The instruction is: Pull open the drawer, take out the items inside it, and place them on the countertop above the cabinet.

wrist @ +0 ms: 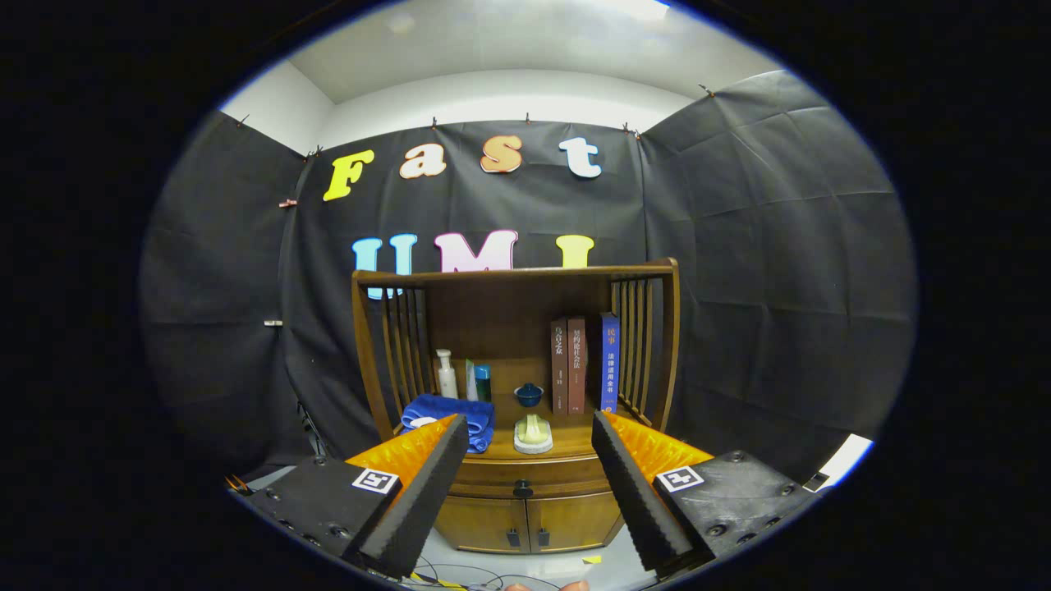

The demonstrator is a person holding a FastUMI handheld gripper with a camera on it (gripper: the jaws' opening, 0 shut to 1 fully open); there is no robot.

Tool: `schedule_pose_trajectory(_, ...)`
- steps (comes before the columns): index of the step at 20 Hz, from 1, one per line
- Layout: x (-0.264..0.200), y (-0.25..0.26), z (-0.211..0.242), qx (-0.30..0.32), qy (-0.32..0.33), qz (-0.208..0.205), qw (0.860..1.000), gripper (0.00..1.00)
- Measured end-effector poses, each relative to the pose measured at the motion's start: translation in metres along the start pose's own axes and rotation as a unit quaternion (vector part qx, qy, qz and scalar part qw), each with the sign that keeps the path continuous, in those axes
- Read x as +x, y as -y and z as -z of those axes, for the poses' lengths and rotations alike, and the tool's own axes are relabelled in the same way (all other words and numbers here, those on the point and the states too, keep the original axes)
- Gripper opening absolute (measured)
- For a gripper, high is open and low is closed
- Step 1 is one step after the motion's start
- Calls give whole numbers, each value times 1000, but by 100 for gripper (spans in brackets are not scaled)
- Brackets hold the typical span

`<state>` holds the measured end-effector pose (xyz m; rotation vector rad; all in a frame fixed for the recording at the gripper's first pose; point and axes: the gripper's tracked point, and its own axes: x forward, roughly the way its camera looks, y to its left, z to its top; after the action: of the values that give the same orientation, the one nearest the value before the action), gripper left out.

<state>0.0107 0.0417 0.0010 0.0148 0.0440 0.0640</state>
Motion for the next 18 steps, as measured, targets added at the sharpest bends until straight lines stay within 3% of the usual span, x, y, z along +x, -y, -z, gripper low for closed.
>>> schedule_pose_trajectory(18,-7,13,30,-17,-15,6,1000,99)
